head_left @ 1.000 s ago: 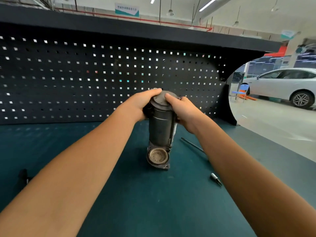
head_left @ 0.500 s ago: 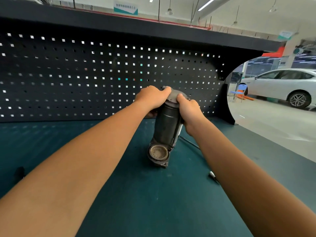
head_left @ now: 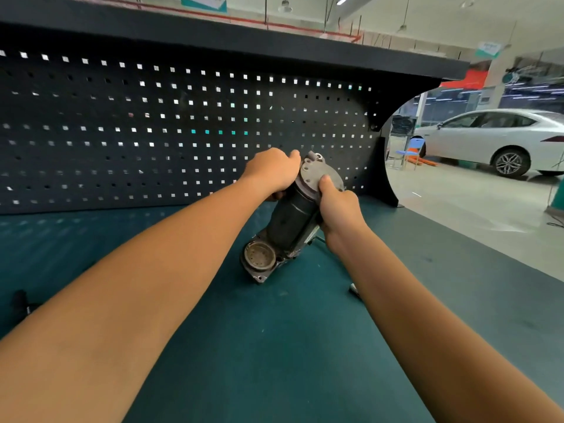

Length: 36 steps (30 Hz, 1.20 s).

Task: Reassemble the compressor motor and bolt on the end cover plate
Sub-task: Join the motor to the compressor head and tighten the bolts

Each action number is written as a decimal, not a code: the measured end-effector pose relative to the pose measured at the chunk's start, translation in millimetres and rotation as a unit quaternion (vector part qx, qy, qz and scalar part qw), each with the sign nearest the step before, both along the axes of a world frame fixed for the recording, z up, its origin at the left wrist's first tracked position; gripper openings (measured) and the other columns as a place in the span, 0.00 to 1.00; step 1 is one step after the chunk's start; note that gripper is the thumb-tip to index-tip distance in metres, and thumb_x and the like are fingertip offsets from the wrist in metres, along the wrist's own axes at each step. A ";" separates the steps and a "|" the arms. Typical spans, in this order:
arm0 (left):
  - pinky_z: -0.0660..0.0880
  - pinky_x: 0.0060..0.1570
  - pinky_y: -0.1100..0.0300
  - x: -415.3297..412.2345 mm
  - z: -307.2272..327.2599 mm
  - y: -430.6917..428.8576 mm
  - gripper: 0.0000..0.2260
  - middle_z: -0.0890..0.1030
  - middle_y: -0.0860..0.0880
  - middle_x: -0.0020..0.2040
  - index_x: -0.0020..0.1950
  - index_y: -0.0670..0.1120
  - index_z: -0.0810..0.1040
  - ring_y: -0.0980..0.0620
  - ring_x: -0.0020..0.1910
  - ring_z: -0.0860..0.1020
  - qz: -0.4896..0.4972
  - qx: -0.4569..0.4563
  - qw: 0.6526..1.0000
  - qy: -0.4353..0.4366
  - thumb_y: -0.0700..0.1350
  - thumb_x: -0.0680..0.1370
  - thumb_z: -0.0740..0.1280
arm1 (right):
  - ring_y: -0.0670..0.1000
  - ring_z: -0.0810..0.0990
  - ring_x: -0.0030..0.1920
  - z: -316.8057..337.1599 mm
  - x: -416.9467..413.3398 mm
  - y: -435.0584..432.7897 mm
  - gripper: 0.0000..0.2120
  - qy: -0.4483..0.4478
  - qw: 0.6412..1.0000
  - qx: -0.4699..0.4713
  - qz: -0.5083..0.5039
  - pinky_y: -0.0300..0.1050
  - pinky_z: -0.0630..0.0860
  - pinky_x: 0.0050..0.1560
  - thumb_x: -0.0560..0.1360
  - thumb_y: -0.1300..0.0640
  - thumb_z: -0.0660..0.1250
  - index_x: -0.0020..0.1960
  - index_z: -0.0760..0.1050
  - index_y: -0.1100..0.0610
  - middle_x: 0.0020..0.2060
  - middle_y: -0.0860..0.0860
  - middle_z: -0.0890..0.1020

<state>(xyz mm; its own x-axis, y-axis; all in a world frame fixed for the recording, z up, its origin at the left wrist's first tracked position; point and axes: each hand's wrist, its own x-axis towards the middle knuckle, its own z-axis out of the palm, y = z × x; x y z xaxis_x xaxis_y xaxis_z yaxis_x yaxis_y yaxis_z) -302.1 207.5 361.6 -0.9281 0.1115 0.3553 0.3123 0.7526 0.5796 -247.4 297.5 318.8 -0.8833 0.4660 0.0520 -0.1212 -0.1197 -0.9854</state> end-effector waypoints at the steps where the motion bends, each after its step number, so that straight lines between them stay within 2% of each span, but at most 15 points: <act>1: 0.64 0.17 0.69 2.4 -0.6 -2.2 0.23 0.75 0.45 0.27 0.34 0.41 0.73 0.51 0.23 0.73 -0.001 0.016 1.000 -0.018 0.54 0.80 0.51 | 0.57 0.75 0.59 -1.5 1.6 -1.7 0.24 0.003 1.000 0.007 -0.001 0.53 0.74 0.59 0.79 0.51 0.58 0.70 0.62 0.63 0.62 0.58 0.74; 4: 0.65 0.18 0.69 8.2 -0.7 -7.9 0.21 0.74 0.46 0.24 0.33 0.41 0.71 0.52 0.20 0.70 -0.002 0.048 0.997 -0.061 0.52 0.79 0.51 | 0.56 0.74 0.60 -5.8 6.8 -7.0 0.24 0.008 1.000 0.027 -0.002 0.49 0.73 0.57 0.79 0.51 0.56 0.71 0.63 0.62 0.64 0.57 0.73; 8: 0.65 0.24 0.64 13.8 -3.9 -10.7 0.18 0.71 0.46 0.26 0.34 0.42 0.70 0.50 0.25 0.69 0.003 0.078 0.995 -0.069 0.49 0.79 0.52 | 0.52 0.73 0.48 -9.6 20.3 -7.6 0.19 0.001 0.999 0.028 0.020 0.43 0.69 0.42 0.79 0.51 0.56 0.66 0.68 0.61 0.55 0.55 0.76; 12: 0.66 0.25 0.63 18.4 -5.5 -12.9 0.17 0.72 0.46 0.26 0.35 0.41 0.69 0.50 0.26 0.70 0.019 0.071 0.996 -0.052 0.49 0.80 0.53 | 0.49 0.76 0.46 -15.3 31.6 -6.4 0.13 0.018 0.999 0.025 0.034 0.41 0.72 0.41 0.79 0.54 0.56 0.60 0.72 0.59 0.47 0.51 0.79; 14: 0.67 0.24 0.63 22.1 -7.2 -13.5 0.16 0.73 0.45 0.26 0.37 0.41 0.69 0.49 0.26 0.71 0.023 0.066 0.997 -0.046 0.48 0.79 0.53 | 0.48 0.76 0.46 -19.0 34.9 -7.3 0.13 0.027 0.999 0.024 0.027 0.40 0.71 0.39 0.79 0.54 0.57 0.60 0.73 0.59 0.48 0.51 0.79; 16: 0.67 0.29 0.61 25.2 -10.4 -13.3 0.18 0.74 0.42 0.28 0.33 0.40 0.70 0.46 0.31 0.73 0.030 0.052 0.998 -0.025 0.47 0.78 0.53 | 0.48 0.76 0.47 -23.7 37.6 -10.9 0.14 0.031 0.999 0.017 0.017 0.39 0.70 0.38 0.79 0.54 0.58 0.60 0.73 0.58 0.50 0.51 0.79; 18: 0.65 0.35 0.58 27.2 -15.1 -15.0 0.18 0.77 0.39 0.36 0.32 0.41 0.70 0.43 0.37 0.73 0.049 0.038 0.998 0.002 0.48 0.78 0.53 | 0.48 0.76 0.49 -28.6 39.5 -17.8 0.14 0.039 0.999 -0.002 0.009 0.40 0.70 0.40 0.79 0.53 0.58 0.61 0.73 0.58 0.53 0.51 0.79; 22: 0.63 0.32 0.57 29.9 -22.0 -24.3 0.19 0.72 0.41 0.32 0.33 0.41 0.72 0.41 0.40 0.73 0.067 0.018 0.997 0.022 0.48 0.79 0.53 | 0.48 0.76 0.53 -36.7 42.2 -28.5 0.18 0.039 0.999 -0.001 0.026 0.39 0.69 0.47 0.78 0.52 0.60 0.66 0.69 0.57 0.60 0.51 0.77; 24: 0.65 0.36 0.56 30.8 -24.0 -32.0 0.19 0.73 0.39 0.36 0.37 0.39 0.75 0.40 0.41 0.74 0.067 0.005 0.997 0.026 0.48 0.79 0.52 | 0.50 0.70 0.66 -42.4 41.0 -25.8 0.30 0.047 0.997 0.035 0.040 0.40 0.68 0.58 0.78 0.50 0.62 0.75 0.55 0.56 0.70 0.50 0.67; 26: 0.62 0.33 0.57 35.5 -28.9 -41.9 0.18 0.68 0.43 0.30 0.29 0.44 0.65 0.46 0.32 0.68 0.046 -0.014 0.998 0.033 0.47 0.79 0.52 | 0.50 0.55 0.75 -45.2 38.7 -19.9 0.39 0.072 0.981 0.178 0.023 0.49 0.52 0.73 0.77 0.47 0.62 0.77 0.42 0.56 0.76 0.49 0.54; 27: 0.60 0.31 0.57 39.2 -32.4 -46.2 0.18 0.66 0.45 0.28 0.28 0.44 0.61 0.48 0.30 0.65 0.034 -0.026 0.998 0.036 0.46 0.78 0.52 | 0.48 0.51 0.76 -46.8 38.0 -17.2 0.38 0.083 0.957 0.276 0.014 0.52 0.43 0.73 0.77 0.46 0.61 0.77 0.42 0.56 0.76 0.49 0.53; 29: 0.59 0.30 0.56 48.2 -40.0 -52.8 0.18 0.64 0.47 0.27 0.28 0.44 0.59 0.49 0.28 0.63 0.011 -0.041 0.998 0.051 0.45 0.79 0.52 | 0.46 0.52 0.75 -50.3 38.1 -13.3 0.33 0.096 0.902 0.420 0.006 0.52 0.35 0.71 0.77 0.43 0.60 0.76 0.51 0.54 0.75 0.48 0.59; 30: 0.59 0.30 0.56 53.1 -44.1 -56.5 0.19 0.64 0.47 0.26 0.28 0.44 0.58 0.49 0.28 0.62 0.000 -0.041 0.997 0.059 0.44 0.79 0.52 | 0.46 0.56 0.74 -51.7 40.6 -11.8 0.30 0.103 0.887 0.450 0.001 0.51 0.34 0.71 0.77 0.43 0.60 0.75 0.57 0.52 0.73 0.48 0.63; 34: 0.57 0.29 0.56 70.1 -64.5 -71.3 0.19 0.63 0.49 0.25 0.28 0.45 0.59 0.50 0.26 0.61 -0.029 -0.055 0.994 0.085 0.44 0.80 0.52 | 0.46 0.71 0.65 -65.5 57.1 -6.2 0.20 0.151 0.874 0.462 -0.030 0.57 0.40 0.71 0.73 0.44 0.66 0.63 0.76 0.50 0.60 0.47 0.78; 36: 0.58 0.30 0.55 80.4 -79.2 -80.1 0.19 0.65 0.50 0.26 0.30 0.46 0.62 0.51 0.26 0.64 -0.032 -0.077 0.992 0.092 0.45 0.81 0.53 | 0.47 0.76 0.60 -77.0 67.8 -9.6 0.17 0.167 0.869 0.465 -0.024 0.58 0.43 0.71 0.71 0.46 0.70 0.56 0.80 0.52 0.54 0.47 0.81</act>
